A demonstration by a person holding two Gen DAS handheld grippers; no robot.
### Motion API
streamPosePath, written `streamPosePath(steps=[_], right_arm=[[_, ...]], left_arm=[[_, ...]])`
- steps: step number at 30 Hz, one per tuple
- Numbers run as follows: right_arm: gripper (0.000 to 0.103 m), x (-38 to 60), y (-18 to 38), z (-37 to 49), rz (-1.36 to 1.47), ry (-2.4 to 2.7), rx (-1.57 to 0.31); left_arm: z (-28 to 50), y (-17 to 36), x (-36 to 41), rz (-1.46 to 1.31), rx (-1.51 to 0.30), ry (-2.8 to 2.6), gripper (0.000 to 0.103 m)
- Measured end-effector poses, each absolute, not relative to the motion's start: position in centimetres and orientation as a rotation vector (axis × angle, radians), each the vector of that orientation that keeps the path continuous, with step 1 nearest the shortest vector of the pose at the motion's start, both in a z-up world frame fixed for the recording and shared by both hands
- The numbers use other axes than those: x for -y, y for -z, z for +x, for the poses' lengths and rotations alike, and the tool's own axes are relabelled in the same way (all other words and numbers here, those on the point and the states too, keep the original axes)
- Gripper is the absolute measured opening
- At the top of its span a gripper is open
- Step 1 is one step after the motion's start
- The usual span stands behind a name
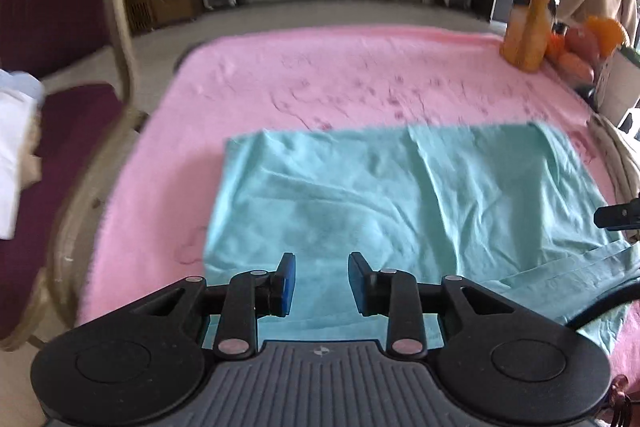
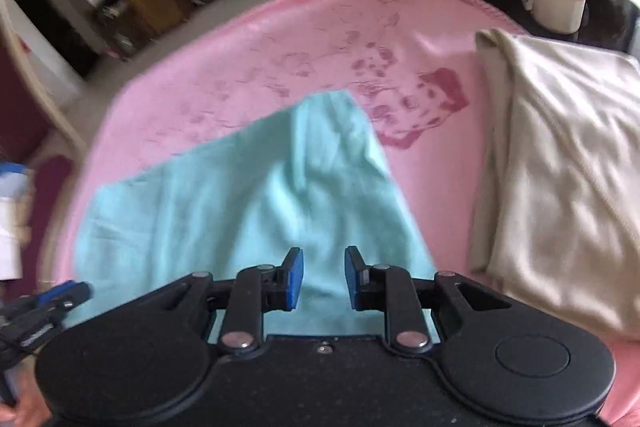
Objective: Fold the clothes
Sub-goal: 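Fold the collar end onto the hem with both grippers, release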
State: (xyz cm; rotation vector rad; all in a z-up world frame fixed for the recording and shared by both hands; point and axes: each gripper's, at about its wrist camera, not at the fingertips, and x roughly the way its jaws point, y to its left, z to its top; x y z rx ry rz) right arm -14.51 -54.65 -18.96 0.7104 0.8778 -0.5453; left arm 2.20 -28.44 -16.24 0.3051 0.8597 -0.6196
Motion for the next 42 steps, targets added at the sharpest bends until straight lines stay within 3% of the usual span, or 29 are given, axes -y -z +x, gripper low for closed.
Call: streamPosePath(steps=[11, 15, 19, 21, 25, 28, 30, 32, 35, 38, 42], right_arm=[[0.024, 53.5, 19.5, -17.6, 0.807, 0.379, -1.156], [0.039, 52.7, 17.0, -20.9, 0.772, 0.372, -1.067], [0.035, 53.8, 16.6, -21.6, 0.835, 0.402, -0.855], [0.024, 54.1, 17.5, -20.1, 0.84, 0.4, -0.864], [0.024, 54.4, 19.4, -17.4, 0.828, 0.404, -0.912], [0.028, 54.7, 20.6, -17.0, 0.851, 0.389, -0.961], [0.042, 54.6, 21.2, -17.0, 0.909, 0.305, -0.999], [0.048, 54.2, 21.6, -17.2, 0.969, 0.193, -1.051], [0.048, 53.2, 21.2, -18.8, 1.004, 0.049, -1.087], [0.048, 52.8, 19.5, -20.7, 0.991, -0.091, -1.014], [0.048, 54.3, 19.6, -21.9, 1.023, 0.072, -0.92]], left_arm=[[-1.6, 15.8, 25.2, 0.573, -1.03, 0.802, 0.028], [-2.5, 13.3, 21.7, 0.504, -0.957, 0.844, 0.028], [0.1, 12.4, 21.8, 0.269, -0.906, 0.753, 0.028], [1.3, 13.3, 23.2, 0.239, -0.916, 0.714, 0.028], [2.4, 15.4, 26.1, 0.268, -0.95, 0.693, 0.029], [2.8, 17.0, 26.5, 0.275, -1.013, 0.704, 0.029], [2.4, 16.8, 26.4, 0.293, -1.061, 0.769, 0.028], [1.5, 16.5, 26.1, 0.33, -1.125, 0.849, 0.028], [-0.7, 15.2, 24.0, 0.373, -1.161, 0.968, 0.027], [-1.6, 13.5, 21.4, 0.329, -1.071, 0.985, 0.031], [0.5, 13.8, 20.6, 0.197, -1.041, 0.847, 0.028]])
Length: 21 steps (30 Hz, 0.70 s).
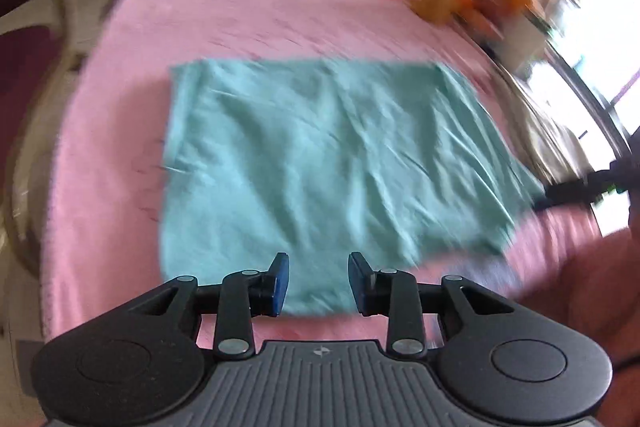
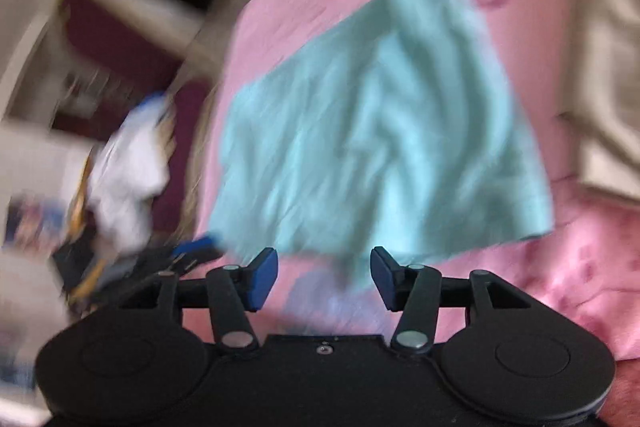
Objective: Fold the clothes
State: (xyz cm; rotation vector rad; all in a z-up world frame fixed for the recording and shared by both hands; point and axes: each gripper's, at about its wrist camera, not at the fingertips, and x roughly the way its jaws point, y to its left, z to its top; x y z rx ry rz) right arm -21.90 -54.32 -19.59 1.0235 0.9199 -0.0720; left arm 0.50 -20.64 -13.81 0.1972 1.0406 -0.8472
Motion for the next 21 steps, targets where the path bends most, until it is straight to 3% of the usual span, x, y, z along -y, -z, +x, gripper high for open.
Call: streamPosePath(steps=[1, 3, 8, 9, 12, 16, 18, 21], right_arm=[[0.046, 54.4, 19.7, -21.9, 1.007, 0.136, -0.913], [0.031, 53.8, 19.7, -21.3, 0.942, 0.192, -0.909], [0.022, 50.5, 19.3, -18.6, 0.624, 0.199, -0.967], [0.022, 49.8, 19.3, -18.0, 0.553, 0.193, -0.992], [0.014, 48.1, 19.7, -17.5, 0.375, 0.232, -1.078], [0.014, 48.6, 19.3, -19.3, 0.346, 0.394, -1.139], [0.016, 50.0, 18.8, -20.5, 0.418, 0.46, -1.15], [0.02, 51.7, 16.6, -22.1, 0.567, 0.408, -1.02]], left_arm=[[0.7, 13.9, 20.9, 0.186, -1.038, 0.827, 0.028], [0.6, 14.3, 21.7, 0.22, -1.025, 0.795, 0.028], [-0.8, 16.1, 24.3, 0.469, -0.973, 0.722, 0.028], [-1.1, 16.5, 24.3, 0.517, -0.969, 0.705, 0.038], [-1.5, 16.4, 23.2, 0.584, -0.975, 0.657, 0.038], [-0.7, 16.1, 21.1, 0.558, -1.017, 0.594, 0.038], [-0.1, 15.7, 20.2, 0.503, -1.029, 0.572, 0.033], [1.2, 13.4, 18.8, 0.36, -0.993, 0.578, 0.03]])
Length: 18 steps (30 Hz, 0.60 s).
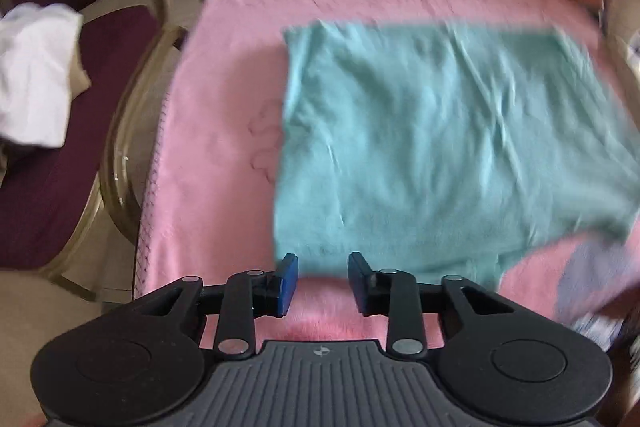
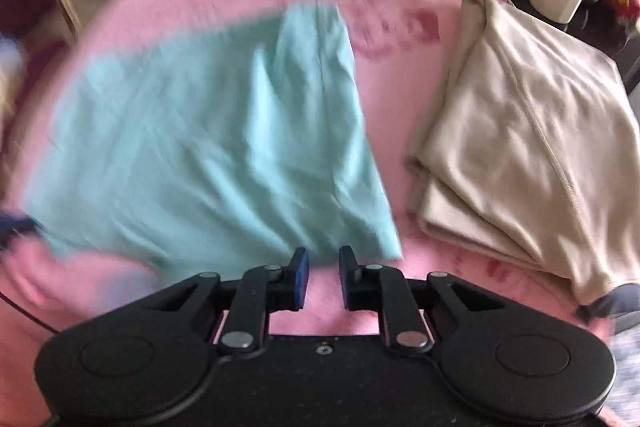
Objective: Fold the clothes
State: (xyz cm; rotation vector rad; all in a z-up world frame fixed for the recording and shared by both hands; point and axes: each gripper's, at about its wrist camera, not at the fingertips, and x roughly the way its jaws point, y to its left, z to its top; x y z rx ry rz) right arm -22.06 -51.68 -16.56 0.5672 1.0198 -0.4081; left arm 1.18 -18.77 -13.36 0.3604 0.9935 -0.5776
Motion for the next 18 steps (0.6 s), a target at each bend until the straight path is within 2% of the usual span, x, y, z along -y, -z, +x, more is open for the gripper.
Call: streamPosePath(steps=[6, 9, 13, 15, 18], right_arm=[[0.034, 54.1, 8.1, -21.6, 0.662, 0.389, -0.651], [0.036, 55.3, 5.8, -19.5, 0.667, 0.404, -0.518], [0.045, 57.7, 6.8, -16.5, 0.654, 0.429, -0.482], [0.045, 58.9, 7.7, -15.1, 0.651, 0.447, -0.476], [0.044, 61.4, 12.1, -13.9, 0.695, 0.513, -0.519]], left_arm=[[3.5, 6.7, 18.6, 0.181, -0.79, 0.595, 0.031], [5.6, 4.9, 20.3, 0.145, -0.738, 0.582, 0.035], [9.3, 7.0, 23.7, 0.19, -0.769, 0.563, 0.04], [11.7, 9.6, 24.9, 0.192, -0.824, 0.52, 0.04], [14.6, 13.4, 24.6, 0.109, -0.927, 0.456, 0.039]])
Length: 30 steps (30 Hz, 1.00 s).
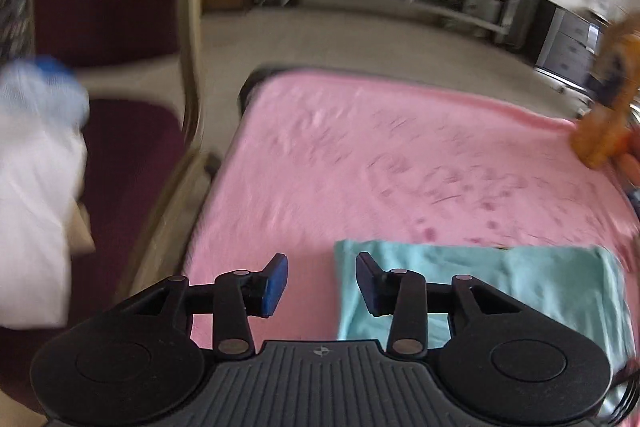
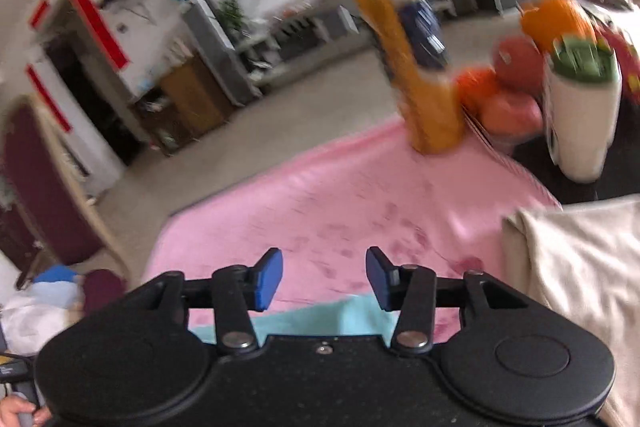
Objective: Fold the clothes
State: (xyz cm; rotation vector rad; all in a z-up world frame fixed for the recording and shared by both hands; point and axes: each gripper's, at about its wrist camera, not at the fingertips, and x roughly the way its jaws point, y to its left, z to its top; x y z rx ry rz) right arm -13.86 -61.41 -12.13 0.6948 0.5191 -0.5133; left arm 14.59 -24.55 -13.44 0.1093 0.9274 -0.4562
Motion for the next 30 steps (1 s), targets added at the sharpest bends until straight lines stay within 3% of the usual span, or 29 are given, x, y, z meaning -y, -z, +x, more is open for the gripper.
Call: streamPosePath(steps=[1, 3, 16, 18, 21, 23, 24, 25, 30], right_arm=[[0.043, 62.0, 13.6, -14.0, 0.726, 0.538, -0.522], [0.028, 63.5, 15.9, -13.7, 0.815, 0.581, -0.579], [0.028, 65.5, 20.5, -10.2, 0.964, 0.553, -0.688], [0.022, 65.7, 20.9, -10.0, 0.989, 0.545, -0.687], [0.013, 65.9, 21.5, -9.7, 1.011, 0.534, -0.699], [0.006, 65.7, 21.4, -9.7, 0.993, 0.541, -0.687], [0.004, 65.6, 21.2, -9.7, 0.975, 0.549, -0.678], [0.004, 65.4, 21.0, -9.7, 0.957, 0.557, -0.669], [0.002, 64.6, 19.7, -9.3, 0.79, 0.644, -0.659]], left_arm=[[15.2, 14.0, 24.5, 0.085, -0.958, 0.448, 0.037], [16.5, 14.8, 24.5, 0.038, -1.014, 0.438, 0.04], [18.7, 17.6, 26.3, -0.007, -1.108, 0.448, 0.045], [18.8, 17.7, 26.5, -0.004, -1.096, 0.453, 0.044], [18.6, 17.7, 26.9, 0.005, -1.081, 0.46, 0.036], [18.2, 17.6, 27.2, 0.019, -1.068, 0.48, 0.022], [18.0, 17.5, 27.4, 0.027, -1.061, 0.49, 0.004], [17.6, 17.4, 27.6, 0.046, -1.038, 0.477, 0.0], [16.7, 16.7, 28.1, 0.154, -0.935, 0.366, 0.0]])
